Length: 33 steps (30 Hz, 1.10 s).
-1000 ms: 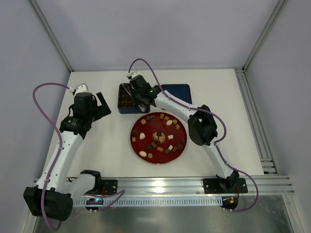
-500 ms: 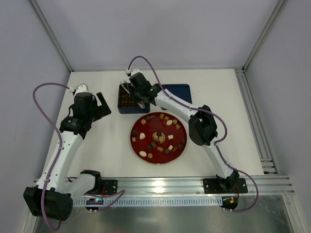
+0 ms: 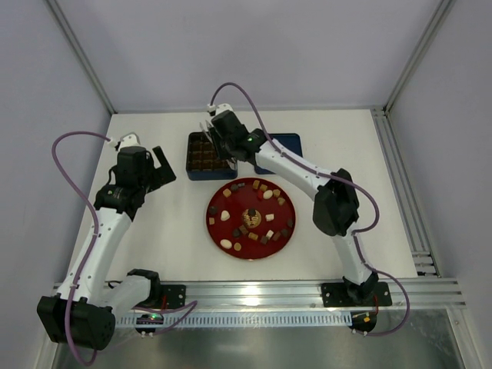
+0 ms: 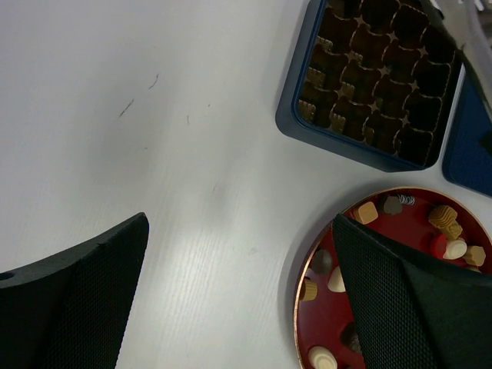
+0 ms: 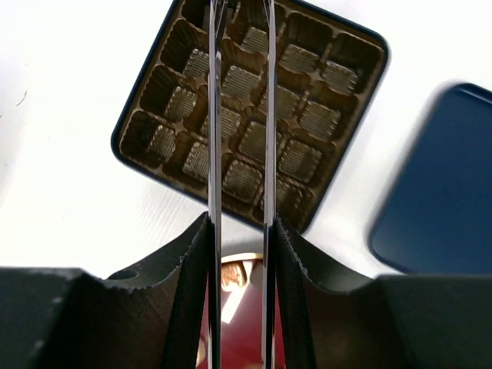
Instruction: Pack the chocolate
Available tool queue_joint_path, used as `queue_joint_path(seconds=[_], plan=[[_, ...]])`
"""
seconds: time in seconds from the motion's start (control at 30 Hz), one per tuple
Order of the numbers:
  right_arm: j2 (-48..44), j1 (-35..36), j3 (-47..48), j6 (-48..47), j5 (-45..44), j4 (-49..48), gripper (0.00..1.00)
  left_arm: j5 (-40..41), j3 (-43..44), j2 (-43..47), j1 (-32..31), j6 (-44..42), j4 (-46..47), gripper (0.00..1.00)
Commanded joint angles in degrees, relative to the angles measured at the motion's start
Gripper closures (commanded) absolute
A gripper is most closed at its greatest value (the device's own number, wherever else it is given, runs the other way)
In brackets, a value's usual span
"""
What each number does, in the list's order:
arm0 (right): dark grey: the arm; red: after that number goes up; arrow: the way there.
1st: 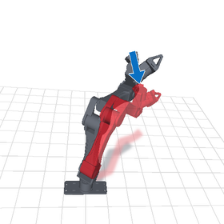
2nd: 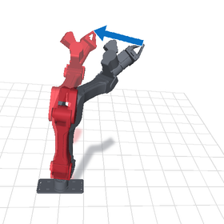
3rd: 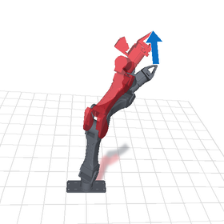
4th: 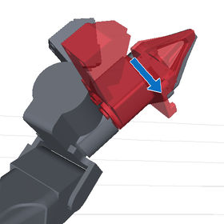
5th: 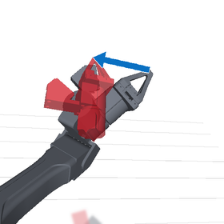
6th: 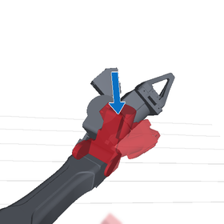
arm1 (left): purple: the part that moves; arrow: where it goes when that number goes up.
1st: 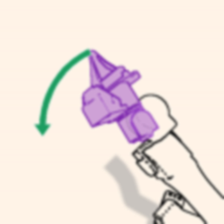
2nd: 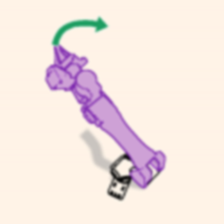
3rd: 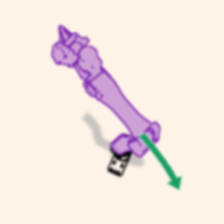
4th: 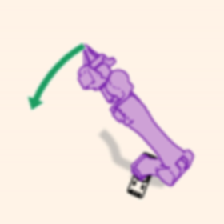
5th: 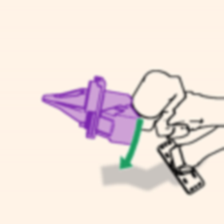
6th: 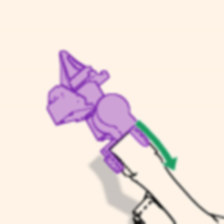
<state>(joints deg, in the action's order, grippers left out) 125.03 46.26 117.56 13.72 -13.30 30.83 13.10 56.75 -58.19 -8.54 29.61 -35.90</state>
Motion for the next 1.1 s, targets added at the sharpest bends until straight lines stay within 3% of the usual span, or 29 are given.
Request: queue_joint_path(seconds=[0.0,0.1,0.43,0.7,1.07], plan=[[-11.63,-0.56,-2.68,1.57,-2.96,1.85,0.62,-0.27,0.11,0.98,0.36,0.1,0.74,0.0],[-15.24,-0.47,-6.63,3.15,-2.96,5.72,0.62,-0.45,0.11,0.89,0.36,0.01,0.74,0.0],[-36.78,0.76,-33.15,10.45,1.61,13.28,0.62,-0.89,0.03,0.54,0.36,0.1,0.74,0.0],[-50.92,2.61,-42.14,16.24,1.43,23.21,0.62,-1.24,0.03,0.1,0.27,0.01,0.66,0.0],[-57.53,3.75,-51.46,21.26,6.18,29.2,0.62,-1.59,-0.06,-0.25,0.36,-0.07,0.74,0.0]])
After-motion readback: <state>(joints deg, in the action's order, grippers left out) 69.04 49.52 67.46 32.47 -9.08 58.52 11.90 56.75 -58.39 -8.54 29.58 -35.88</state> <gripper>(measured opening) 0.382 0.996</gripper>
